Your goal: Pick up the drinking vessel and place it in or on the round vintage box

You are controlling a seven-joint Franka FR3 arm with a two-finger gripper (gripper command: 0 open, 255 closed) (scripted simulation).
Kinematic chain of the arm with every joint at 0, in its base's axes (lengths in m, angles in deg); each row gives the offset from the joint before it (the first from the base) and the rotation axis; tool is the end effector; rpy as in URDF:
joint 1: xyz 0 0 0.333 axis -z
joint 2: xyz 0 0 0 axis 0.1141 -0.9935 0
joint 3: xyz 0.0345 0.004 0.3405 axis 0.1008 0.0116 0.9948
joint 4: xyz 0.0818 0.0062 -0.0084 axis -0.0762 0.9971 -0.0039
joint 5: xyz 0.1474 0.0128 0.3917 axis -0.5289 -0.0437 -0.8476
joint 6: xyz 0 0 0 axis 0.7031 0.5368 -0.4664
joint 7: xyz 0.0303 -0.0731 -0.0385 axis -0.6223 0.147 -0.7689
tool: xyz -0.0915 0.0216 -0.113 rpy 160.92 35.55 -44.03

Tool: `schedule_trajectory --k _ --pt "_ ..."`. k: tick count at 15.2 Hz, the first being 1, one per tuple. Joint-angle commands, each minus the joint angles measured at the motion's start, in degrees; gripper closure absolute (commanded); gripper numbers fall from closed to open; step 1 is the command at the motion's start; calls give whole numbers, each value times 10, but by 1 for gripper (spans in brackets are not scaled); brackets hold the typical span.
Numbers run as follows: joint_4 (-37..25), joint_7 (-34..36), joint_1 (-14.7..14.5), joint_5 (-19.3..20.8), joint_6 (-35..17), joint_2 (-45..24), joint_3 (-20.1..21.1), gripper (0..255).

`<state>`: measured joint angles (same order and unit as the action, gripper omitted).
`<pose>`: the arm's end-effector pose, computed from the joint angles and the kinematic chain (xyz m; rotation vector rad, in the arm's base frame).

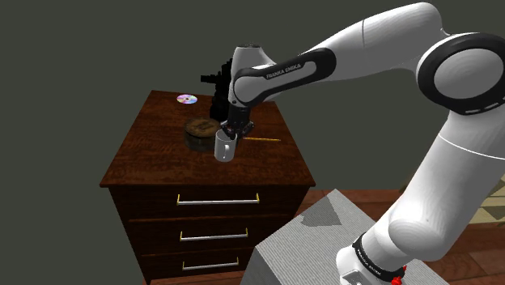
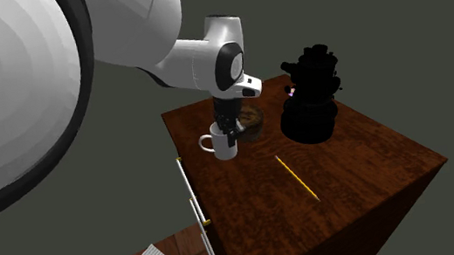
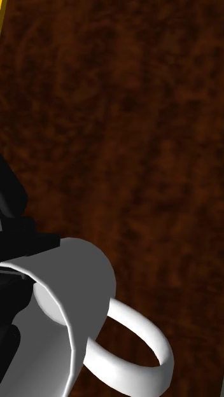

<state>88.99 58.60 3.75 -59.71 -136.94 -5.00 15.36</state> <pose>0.5859 0.1634 0.3315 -3.0878 0.5380 0.0602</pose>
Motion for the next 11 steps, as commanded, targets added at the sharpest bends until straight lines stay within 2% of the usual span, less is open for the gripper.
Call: schedule_trajectory --k 1,11 --pt "-7 -1 0 -2 14 7 1 255" --pt "-49 -5 2 -10 85 37 2 255"
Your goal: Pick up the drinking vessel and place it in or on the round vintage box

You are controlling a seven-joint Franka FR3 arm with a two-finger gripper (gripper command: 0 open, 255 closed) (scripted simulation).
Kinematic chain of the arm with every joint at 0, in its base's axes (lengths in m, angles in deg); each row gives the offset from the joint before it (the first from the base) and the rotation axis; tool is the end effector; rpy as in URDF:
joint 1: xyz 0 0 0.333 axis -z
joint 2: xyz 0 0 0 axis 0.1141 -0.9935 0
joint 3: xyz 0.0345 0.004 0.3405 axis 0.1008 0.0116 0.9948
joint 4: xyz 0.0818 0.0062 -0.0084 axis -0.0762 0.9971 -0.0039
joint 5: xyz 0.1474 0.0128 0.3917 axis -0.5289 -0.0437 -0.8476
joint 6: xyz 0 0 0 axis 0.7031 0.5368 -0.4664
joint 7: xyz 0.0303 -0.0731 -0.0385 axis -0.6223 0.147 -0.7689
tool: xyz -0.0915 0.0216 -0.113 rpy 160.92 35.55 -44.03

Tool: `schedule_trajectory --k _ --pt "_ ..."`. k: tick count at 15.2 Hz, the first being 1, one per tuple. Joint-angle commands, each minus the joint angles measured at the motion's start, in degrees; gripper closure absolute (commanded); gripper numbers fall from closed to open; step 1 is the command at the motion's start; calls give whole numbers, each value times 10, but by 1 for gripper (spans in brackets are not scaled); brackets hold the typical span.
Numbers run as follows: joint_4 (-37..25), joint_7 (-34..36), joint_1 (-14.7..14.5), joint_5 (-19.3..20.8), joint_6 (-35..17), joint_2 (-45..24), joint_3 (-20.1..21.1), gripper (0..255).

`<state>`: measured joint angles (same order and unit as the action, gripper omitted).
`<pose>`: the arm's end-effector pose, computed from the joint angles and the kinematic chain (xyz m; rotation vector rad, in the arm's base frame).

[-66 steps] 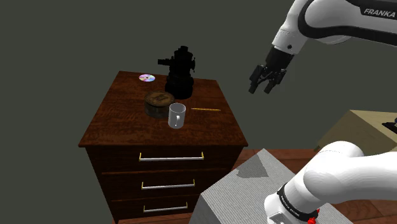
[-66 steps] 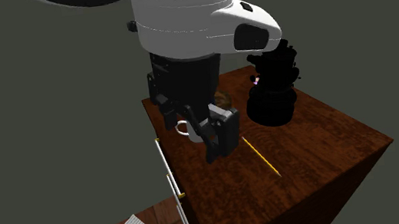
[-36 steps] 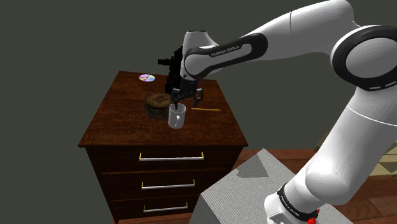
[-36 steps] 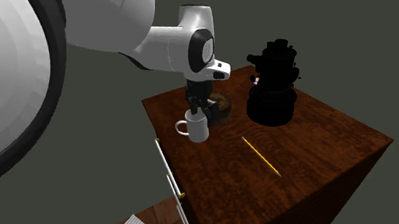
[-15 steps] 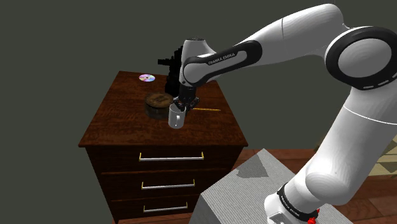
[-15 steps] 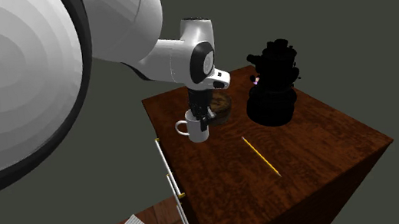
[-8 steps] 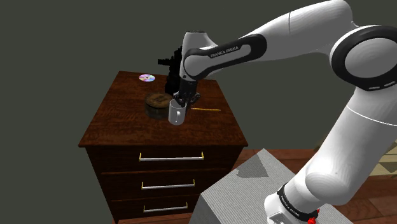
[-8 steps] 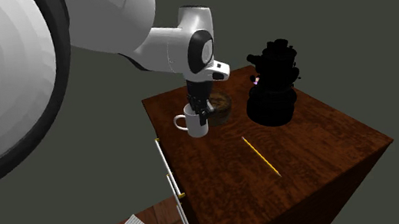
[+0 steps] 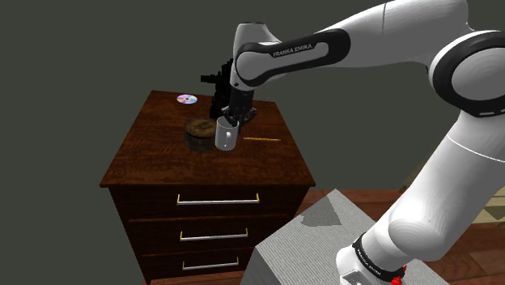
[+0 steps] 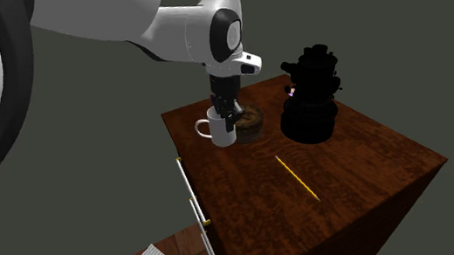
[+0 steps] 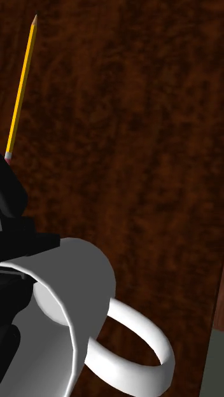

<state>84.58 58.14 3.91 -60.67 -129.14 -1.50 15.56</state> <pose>0.5863 0.1645 0.3931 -3.0877 0.5377 0.0598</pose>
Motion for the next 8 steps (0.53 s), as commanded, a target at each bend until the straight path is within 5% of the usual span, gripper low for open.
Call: schedule_trajectory --k 1,8 --pt "-9 -1 1 -1 14 5 0 255" --pt "-47 -3 1 -5 65 19 0 255"
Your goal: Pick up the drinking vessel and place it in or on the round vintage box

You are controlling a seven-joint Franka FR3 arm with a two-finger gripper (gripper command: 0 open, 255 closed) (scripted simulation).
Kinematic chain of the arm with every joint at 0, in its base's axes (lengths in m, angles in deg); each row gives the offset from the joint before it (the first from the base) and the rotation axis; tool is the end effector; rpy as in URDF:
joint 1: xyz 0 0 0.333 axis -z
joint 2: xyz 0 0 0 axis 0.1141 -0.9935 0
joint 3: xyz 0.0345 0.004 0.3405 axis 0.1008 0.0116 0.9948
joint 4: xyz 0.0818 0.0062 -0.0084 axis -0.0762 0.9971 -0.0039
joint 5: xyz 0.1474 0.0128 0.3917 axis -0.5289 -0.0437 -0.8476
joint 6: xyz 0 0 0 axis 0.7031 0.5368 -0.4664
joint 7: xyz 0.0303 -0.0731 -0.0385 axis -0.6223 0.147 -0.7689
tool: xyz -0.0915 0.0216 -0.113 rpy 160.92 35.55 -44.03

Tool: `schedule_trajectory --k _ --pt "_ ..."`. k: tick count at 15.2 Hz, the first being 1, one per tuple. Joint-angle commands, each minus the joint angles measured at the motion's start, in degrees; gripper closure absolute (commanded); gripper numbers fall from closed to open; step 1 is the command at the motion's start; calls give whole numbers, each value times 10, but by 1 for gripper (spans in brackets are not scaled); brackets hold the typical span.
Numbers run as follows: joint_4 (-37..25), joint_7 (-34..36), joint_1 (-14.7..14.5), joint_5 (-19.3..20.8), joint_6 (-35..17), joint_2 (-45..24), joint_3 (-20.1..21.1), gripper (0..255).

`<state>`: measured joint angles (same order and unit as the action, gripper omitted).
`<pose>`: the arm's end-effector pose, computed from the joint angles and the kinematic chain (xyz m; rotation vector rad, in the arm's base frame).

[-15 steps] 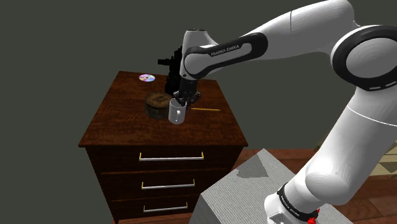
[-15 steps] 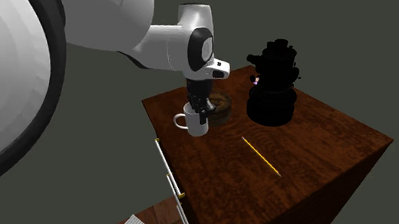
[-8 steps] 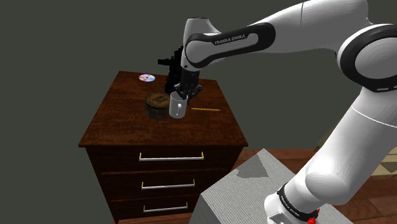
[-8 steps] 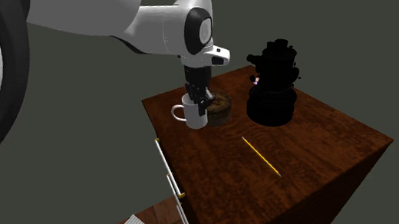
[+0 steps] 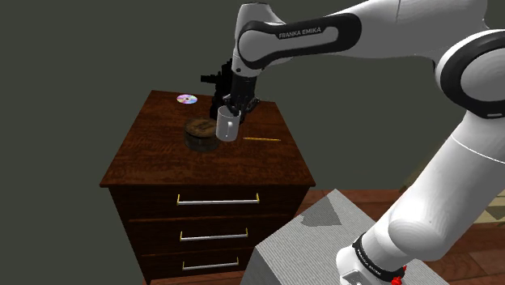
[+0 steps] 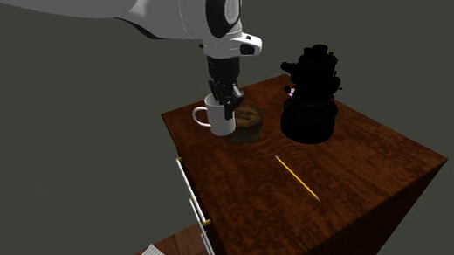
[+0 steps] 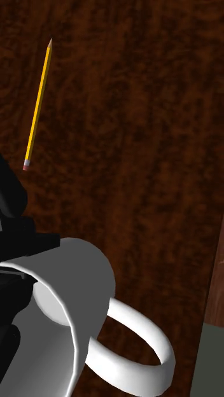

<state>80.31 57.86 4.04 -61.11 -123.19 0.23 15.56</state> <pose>0.5870 0.1639 0.4389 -3.0876 0.5380 0.0597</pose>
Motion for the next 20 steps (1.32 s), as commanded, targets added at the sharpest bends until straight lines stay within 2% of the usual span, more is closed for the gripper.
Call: schedule_trajectory --k 1,7,12,17,20 --pt "-10 0 0 -1 13 3 0 255" --pt "-46 -1 0 -2 55 9 0 255" --pt "-234 17 -15 27 119 -118 2 255" --pt "-493 25 -48 58 222 -276 -3 255" --pt "-454 25 -44 56 193 -266 -3 255"
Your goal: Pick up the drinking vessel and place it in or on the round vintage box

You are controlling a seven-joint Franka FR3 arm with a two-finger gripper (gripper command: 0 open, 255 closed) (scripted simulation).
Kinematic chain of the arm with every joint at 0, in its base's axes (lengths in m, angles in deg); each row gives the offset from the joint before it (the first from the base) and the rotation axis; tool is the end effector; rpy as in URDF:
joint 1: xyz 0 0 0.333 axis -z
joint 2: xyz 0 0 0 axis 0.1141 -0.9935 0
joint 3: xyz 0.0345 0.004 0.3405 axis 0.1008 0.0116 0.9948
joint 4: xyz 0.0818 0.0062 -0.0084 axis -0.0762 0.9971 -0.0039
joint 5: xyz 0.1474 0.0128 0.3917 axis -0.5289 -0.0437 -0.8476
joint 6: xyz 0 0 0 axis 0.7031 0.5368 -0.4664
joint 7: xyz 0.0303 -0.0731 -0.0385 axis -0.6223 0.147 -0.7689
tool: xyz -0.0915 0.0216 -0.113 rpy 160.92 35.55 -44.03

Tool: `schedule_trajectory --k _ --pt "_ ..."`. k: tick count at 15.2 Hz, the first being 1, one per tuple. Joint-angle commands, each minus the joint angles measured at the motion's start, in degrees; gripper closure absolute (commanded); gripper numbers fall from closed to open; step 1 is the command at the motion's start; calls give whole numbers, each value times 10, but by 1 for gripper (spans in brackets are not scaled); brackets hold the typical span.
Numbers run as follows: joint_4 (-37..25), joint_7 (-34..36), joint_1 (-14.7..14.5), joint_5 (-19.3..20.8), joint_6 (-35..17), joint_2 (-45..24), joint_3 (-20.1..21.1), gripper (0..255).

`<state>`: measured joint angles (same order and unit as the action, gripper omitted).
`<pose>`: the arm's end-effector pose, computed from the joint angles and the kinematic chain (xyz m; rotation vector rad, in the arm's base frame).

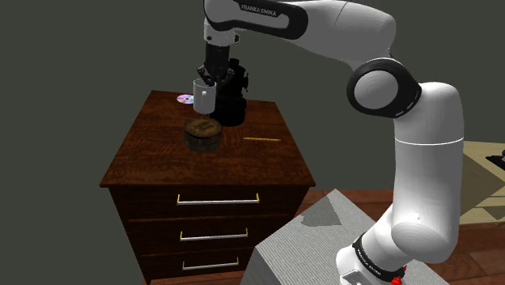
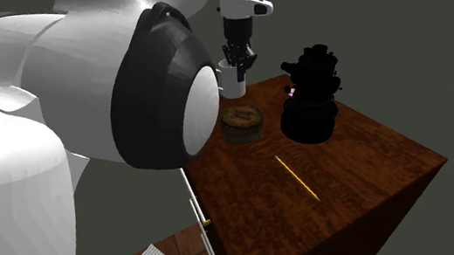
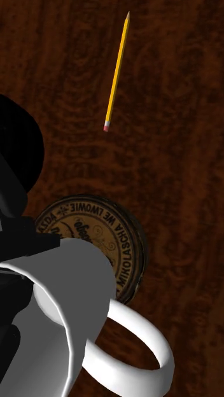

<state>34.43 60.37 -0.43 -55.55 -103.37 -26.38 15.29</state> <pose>0.7195 0.1996 0.4964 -3.0880 0.5377 0.0615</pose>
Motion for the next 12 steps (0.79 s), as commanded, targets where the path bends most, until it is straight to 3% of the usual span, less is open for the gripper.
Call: schedule_trajectory --k 1,12 --pt "16 0 2 0 -15 2 0 255" --pt "118 1 10 -1 -106 12 -1 255"
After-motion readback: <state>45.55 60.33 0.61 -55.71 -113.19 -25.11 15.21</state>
